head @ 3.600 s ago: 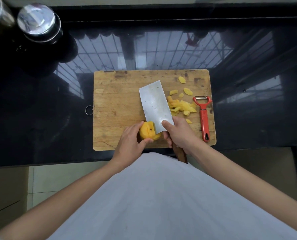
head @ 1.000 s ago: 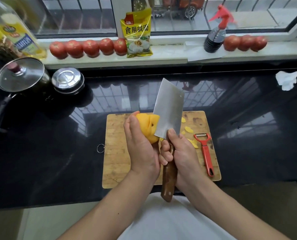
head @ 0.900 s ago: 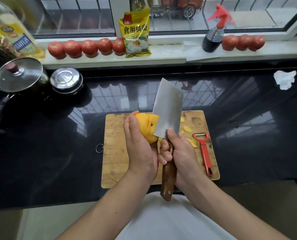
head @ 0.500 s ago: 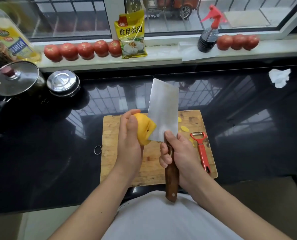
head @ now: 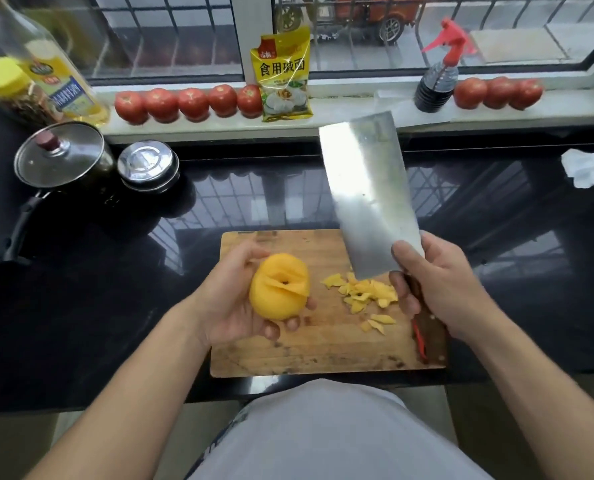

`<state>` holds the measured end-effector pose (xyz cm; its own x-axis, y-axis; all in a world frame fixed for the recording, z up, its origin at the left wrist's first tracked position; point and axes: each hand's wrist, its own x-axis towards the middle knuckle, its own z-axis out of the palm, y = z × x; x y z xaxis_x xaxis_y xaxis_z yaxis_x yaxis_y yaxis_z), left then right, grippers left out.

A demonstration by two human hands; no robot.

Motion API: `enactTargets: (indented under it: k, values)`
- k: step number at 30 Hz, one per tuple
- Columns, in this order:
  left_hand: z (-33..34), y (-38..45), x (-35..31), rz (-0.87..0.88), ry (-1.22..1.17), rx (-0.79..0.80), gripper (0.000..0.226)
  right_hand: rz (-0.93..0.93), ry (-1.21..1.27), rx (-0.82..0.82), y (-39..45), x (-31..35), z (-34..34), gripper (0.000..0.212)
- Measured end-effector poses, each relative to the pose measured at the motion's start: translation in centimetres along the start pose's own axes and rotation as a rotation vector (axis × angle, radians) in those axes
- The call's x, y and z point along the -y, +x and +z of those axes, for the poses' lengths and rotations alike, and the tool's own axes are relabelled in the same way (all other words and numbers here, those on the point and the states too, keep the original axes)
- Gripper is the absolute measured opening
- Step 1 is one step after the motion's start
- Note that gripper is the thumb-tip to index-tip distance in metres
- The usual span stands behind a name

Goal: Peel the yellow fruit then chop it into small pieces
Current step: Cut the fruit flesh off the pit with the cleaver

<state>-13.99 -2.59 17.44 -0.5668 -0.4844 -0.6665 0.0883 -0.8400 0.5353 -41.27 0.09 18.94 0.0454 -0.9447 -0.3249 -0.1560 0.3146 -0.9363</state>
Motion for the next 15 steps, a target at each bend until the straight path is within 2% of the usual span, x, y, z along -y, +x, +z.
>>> enactTargets:
  k: [3, 6, 11, 15]
  values:
    - [-0.8, 0.1, 0.3, -0.065, 0.0, 0.173, 0.059, -0.165, -0.208, 0.147, 0.2, 2.5, -0.2, 0.023]
    - [-0.5, 0.3, 0.7, -0.091, -0.026, 0.247, 0.062, -0.193, -0.315, 0.242, 0.3, 3.8, 0.4, 0.023]
    - [0.2, 0.8, 1.0, -0.095, 0.046, 0.18, 0.065, -0.157, -0.381, 0.296, -0.4, 3.7, 1.9, 0.025]
    - [0.2, 0.7, 1.1, -0.087, 0.04, 0.139, 0.061, -0.118, -0.315, 0.276, -1.1, 3.2, 2.2, 0.025]
